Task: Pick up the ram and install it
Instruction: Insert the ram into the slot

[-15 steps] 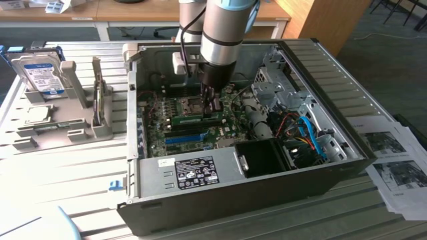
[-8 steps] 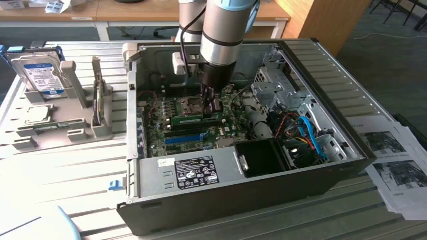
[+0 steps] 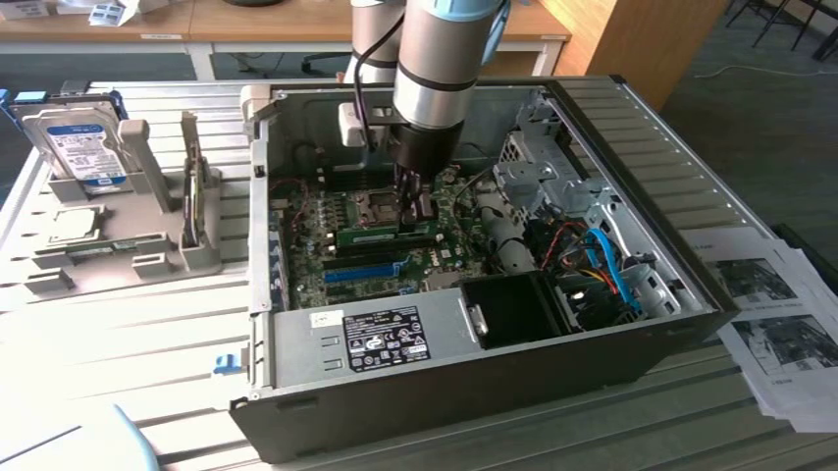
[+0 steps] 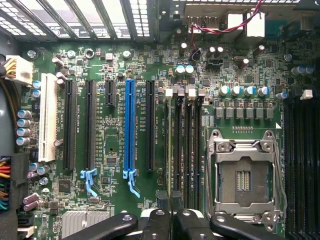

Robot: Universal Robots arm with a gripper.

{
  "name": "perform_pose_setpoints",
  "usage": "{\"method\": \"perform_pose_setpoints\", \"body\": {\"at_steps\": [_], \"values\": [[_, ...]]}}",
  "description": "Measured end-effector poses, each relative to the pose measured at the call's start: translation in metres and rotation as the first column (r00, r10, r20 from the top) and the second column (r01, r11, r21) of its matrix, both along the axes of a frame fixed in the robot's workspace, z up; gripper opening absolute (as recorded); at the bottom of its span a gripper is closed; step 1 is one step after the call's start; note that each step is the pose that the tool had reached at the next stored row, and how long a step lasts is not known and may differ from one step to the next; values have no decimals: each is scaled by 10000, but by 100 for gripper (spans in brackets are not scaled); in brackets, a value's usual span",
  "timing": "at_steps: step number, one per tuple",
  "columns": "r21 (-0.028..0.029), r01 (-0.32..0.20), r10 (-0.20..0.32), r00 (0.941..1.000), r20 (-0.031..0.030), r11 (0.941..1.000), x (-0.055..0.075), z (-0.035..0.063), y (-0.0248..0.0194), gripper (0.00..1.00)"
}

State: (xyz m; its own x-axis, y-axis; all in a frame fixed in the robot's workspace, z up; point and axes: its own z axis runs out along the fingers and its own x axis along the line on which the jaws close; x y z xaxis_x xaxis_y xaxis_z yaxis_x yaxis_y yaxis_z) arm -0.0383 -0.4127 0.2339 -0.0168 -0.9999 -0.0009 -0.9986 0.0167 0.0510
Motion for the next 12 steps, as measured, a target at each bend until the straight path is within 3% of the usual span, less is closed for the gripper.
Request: {"method": "perform_pose_setpoints", "body": {"at_steps": [12], "values": [[0, 22, -22, 10000, 0, 10000, 0, -16, 0, 11]]}}
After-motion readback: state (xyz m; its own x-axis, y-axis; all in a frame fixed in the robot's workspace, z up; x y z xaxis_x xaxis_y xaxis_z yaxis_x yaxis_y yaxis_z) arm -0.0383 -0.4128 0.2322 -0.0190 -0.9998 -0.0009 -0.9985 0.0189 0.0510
